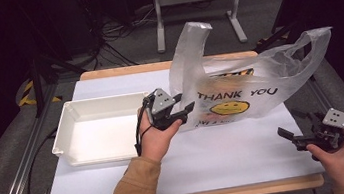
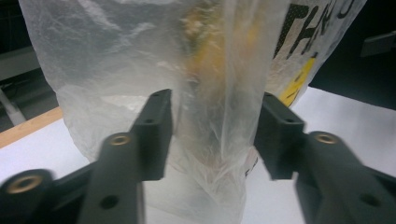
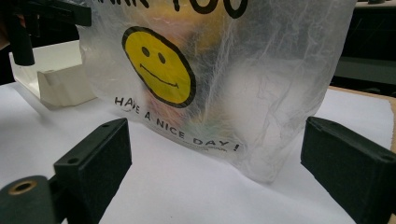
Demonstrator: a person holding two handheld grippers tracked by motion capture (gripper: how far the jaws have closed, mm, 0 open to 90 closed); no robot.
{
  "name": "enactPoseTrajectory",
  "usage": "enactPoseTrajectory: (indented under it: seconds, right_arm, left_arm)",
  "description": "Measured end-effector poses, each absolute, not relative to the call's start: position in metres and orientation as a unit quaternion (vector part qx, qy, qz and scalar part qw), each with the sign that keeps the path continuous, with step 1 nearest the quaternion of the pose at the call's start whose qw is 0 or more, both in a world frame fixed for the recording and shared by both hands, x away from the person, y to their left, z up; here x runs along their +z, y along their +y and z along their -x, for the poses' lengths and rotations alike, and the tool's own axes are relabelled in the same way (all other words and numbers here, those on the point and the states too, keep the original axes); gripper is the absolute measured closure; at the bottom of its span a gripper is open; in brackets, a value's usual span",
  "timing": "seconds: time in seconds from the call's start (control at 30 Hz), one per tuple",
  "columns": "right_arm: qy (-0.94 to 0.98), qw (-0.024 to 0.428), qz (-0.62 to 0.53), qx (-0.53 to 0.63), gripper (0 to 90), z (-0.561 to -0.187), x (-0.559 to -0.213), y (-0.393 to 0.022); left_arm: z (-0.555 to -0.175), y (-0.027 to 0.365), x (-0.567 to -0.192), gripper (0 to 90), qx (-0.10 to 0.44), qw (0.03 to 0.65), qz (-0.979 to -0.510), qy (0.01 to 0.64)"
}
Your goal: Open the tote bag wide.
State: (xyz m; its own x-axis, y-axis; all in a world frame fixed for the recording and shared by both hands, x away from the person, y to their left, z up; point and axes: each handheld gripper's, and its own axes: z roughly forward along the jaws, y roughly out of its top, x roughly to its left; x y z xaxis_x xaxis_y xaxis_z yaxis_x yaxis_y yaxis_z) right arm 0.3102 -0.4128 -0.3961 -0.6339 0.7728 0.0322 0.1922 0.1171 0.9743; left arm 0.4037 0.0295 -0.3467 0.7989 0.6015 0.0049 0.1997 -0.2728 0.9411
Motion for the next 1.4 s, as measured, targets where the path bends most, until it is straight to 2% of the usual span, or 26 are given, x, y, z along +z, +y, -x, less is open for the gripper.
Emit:
enactPoseTrajectory:
  seconds: [0.13,0.17,0.3,0.37,0.43,0.5,0.7,0.77,0.87,0.97,1.3,1.4]
  right_arm:
    - [0.705,0.248,-0.341,0.57,11.9,-0.31,-0.397,-0.412]
    - [0.705,0.247,-0.341,0.57,13.0,-0.31,-0.397,-0.411]
    - [0.708,0.243,-0.335,0.572,17.1,-0.31,-0.396,-0.411]
    - [0.708,0.251,-0.331,0.571,21.7,-0.309,-0.391,-0.412]
    - [0.707,0.252,-0.33,0.572,23.3,-0.309,-0.39,-0.412]
    - [0.713,0.245,-0.324,0.572,30.6,-0.309,-0.384,-0.412]
    - [0.706,0.258,-0.319,0.577,35.7,-0.313,-0.363,-0.412]
    - [0.701,0.258,-0.307,0.59,43.4,-0.318,-0.355,-0.411]
    - [0.7,0.27,-0.309,0.585,35.4,-0.327,-0.345,-0.41]
    - [0.695,0.296,-0.323,0.57,31.0,-0.337,-0.333,-0.413]
    - [0.698,0.308,-0.334,0.554,27.7,-0.366,-0.311,-0.41]
    - [0.701,0.31,-0.333,0.549,31.5,-0.371,-0.31,-0.407]
  left_arm:
    - [-0.404,0.03,-0.346,74.5,0.18,0.545,-0.779,0.254]
    - [-0.404,0.031,-0.346,74.5,0.178,0.545,-0.78,0.251]
    - [-0.406,0.032,-0.346,86.1,0.174,0.545,-0.78,0.253]
    - [-0.408,0.034,-0.346,87.6,0.173,0.547,-0.777,0.258]
    - [-0.409,0.036,-0.346,88.0,0.174,0.547,-0.777,0.26]
    - [-0.41,0.037,-0.345,88.2,0.171,0.548,-0.776,0.261]
    - [-0.412,0.039,-0.344,87.3,0.17,0.55,-0.774,0.265]
    - [-0.412,0.039,-0.345,87.1,0.171,0.549,-0.774,0.266]
    - [-0.412,0.039,-0.345,86.4,0.171,0.549,-0.774,0.266]
    - [-0.412,0.039,-0.344,85.9,0.169,0.549,-0.773,0.267]
    - [-0.414,0.04,-0.345,86.2,0.163,0.549,-0.775,0.267]
    - [-0.413,0.04,-0.344,86.1,0.164,0.55,-0.774,0.268]
